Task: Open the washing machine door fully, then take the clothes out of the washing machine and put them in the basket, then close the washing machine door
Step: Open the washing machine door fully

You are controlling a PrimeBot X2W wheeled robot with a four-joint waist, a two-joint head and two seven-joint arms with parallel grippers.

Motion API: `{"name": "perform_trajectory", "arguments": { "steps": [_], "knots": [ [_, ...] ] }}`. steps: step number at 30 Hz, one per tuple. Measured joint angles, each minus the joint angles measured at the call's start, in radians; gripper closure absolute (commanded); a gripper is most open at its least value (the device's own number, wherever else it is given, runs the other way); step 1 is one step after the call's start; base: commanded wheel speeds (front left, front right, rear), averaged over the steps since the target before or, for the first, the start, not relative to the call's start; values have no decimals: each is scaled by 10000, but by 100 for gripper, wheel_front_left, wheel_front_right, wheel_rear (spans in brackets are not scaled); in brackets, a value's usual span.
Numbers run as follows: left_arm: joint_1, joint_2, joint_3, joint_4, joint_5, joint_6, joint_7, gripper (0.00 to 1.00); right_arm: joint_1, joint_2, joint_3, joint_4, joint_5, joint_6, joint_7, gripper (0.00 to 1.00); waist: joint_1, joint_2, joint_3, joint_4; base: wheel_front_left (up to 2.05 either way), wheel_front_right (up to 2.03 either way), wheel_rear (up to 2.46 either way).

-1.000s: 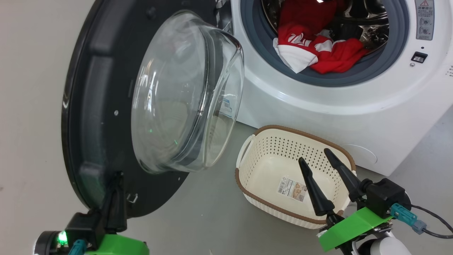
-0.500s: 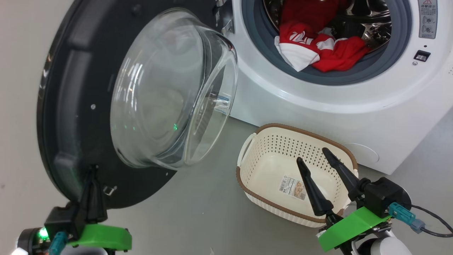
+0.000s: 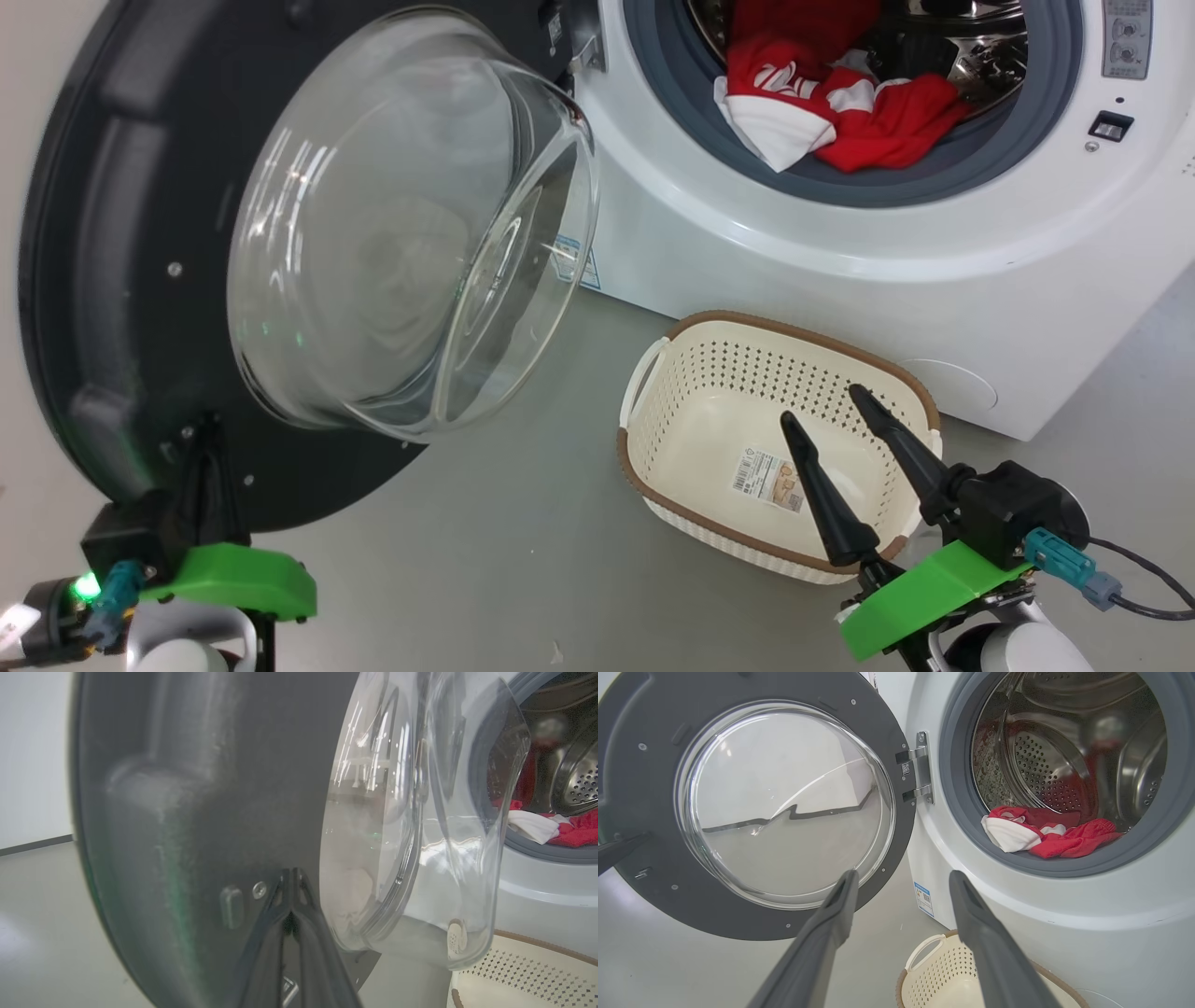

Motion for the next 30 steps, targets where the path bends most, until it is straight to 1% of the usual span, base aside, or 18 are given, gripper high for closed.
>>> {"name": "perform_trajectory", "arguments": {
  "steps": [8, 18, 30],
  "knots": [
    [-593, 144, 345, 708, -107, -86, -27, 100, -1, 0, -46, -159, -182, 0, 174, 0, 0, 0, 155, -32, 0, 0, 0],
    [-1121, 190, 834, 1333, -169, -102, -27, 100, -5, -2, -58, -305, -291, 0, 353, 0, 0, 0, 306, -40, 0, 0, 0],
    [-1602, 128, 1624, 1927, -163, -380, -29, 100, -17, -4, -63, -499, -516, 0, 625, 0, 0, 0, 390, -46, 0, 0, 0]
  ]
}}
